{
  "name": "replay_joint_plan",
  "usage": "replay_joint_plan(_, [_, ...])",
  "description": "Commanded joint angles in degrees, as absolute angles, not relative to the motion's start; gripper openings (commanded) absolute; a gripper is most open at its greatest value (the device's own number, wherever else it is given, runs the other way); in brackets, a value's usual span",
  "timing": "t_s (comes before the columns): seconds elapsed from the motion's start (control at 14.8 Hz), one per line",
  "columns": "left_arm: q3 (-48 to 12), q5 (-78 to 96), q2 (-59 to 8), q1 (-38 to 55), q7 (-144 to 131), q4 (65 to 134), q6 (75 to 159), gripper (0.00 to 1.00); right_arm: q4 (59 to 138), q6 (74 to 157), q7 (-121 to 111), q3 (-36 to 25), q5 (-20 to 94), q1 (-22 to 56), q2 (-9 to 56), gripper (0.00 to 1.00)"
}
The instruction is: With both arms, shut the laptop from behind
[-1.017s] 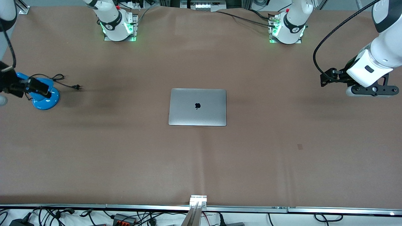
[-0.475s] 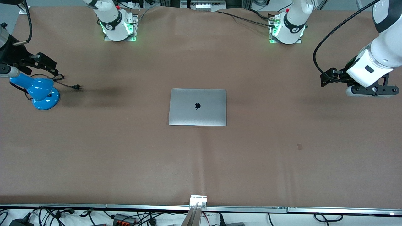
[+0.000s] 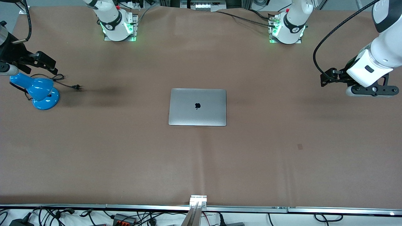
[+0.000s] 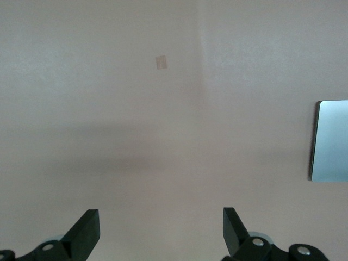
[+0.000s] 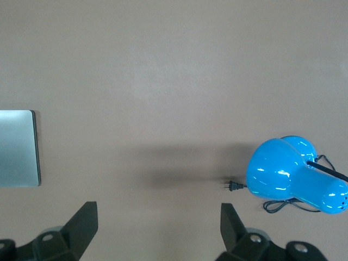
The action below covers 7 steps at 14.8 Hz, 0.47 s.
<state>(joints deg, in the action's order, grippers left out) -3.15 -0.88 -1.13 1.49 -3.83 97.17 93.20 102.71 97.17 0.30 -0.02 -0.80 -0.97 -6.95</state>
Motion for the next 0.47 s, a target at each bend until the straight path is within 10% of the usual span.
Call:
replay_joint_plan(0.0, [-3.25,-1.67,-0.97,1.23,-2.46,96.77,93.25,1.0,102.22,97.65,0.26,0.09,-0.97,-1.06,-7.03,1.0])
replay_joint_plan(0.41, [-3.25,-1.67,-0.97,1.23,-2.46,96.77,93.25,1.0,102.13,97.03,0.26,0.0,-0.88,-1.14,-7.47,1.0])
